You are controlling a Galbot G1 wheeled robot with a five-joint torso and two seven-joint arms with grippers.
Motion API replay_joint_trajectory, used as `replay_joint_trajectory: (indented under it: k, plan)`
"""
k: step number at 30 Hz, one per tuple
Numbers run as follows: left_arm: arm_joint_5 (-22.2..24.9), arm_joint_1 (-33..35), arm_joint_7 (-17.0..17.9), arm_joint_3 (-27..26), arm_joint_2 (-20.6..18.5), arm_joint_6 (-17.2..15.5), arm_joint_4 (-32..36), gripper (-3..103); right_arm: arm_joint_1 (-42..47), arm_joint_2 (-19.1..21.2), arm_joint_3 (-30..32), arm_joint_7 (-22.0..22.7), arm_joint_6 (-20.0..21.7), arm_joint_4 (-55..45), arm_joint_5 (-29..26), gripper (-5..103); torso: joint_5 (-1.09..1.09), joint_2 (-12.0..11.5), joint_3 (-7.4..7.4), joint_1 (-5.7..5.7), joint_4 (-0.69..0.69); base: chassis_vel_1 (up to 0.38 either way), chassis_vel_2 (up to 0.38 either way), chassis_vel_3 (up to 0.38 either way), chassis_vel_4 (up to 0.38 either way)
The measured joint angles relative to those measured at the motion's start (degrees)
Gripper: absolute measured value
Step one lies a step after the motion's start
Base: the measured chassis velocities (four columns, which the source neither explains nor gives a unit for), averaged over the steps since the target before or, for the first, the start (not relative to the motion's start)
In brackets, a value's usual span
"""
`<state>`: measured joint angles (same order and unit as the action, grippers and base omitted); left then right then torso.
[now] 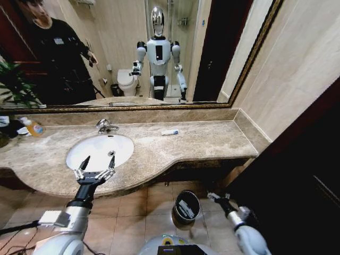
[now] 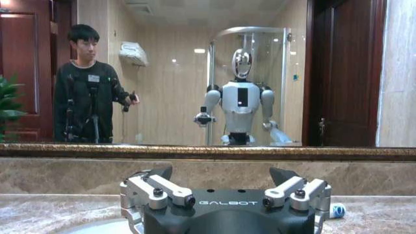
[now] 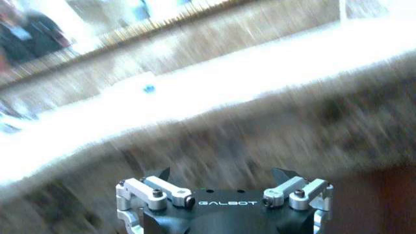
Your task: Pick up the trash from the sink and place it in the trash bin.
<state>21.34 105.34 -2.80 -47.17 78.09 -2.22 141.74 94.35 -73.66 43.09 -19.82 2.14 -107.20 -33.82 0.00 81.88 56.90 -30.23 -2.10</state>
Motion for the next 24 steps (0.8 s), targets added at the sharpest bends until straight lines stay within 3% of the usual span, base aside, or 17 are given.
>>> replay_joint_trajectory:
  k: [3, 8, 10, 13, 20, 24]
  plan:
    - [0.0, 0.0, 0.0, 0.0, 0.0, 0.0, 0.0, 100, -2.12, 0.6, 0.93, -1.98, 2.67, -6.02, -0.09, 100, 0.0, 0.0, 0.0, 0.0, 0.01, 0.0, 0.0, 0.0, 0.0]
    - [0.0, 0.0, 0.0, 0.0, 0.0, 0.0, 0.0, 100, -8.2, 3.26, -0.47, -3.72, 6.43, -7.13, 2.53, 100, 0.02, 0.0, 0.0, 0.0, -0.01, 0.0, 0.0, 0.0, 0.0]
    - [0.0, 0.0, 0.0, 0.0, 0.0, 0.0, 0.0, 100, -13.35, 7.0, -1.72, -9.3, 10.03, -5.2, 4.38, 100, 0.0, 0.0, 0.01, 0.0, -0.01, 0.0, 0.0, 0.0, 0.0]
    - [0.0, 0.0, 0.0, 0.0, 0.0, 0.0, 0.0, 100, -18.47, 10.24, -3.72, -10.98, 11.11, -2.25, 5.58, 100, 0.01, 0.0, 0.01, 0.0, 0.0, 0.0, 0.0, 0.0, 0.0]
    - [0.0, 0.0, 0.0, 0.0, 0.01, 0.0, 0.0, 100, -30.79, 15.86, -10.42, -8.24, 13.45, 4.58, 4.56, 100, -0.01, 0.0, 0.01, 0.0, 0.0, 0.0, 0.0, 0.0, 0.0]
    - [0.0, 0.0, 0.0, 0.0, 0.0, 0.0, 0.0, 100, -38.76, 17.3, -17.99, -3.57, 15.69, 8.6, 2.88, 100, -0.01, 0.0, 0.01, -0.01, 0.0, 0.0, 0.0, 0.0, 0.0]
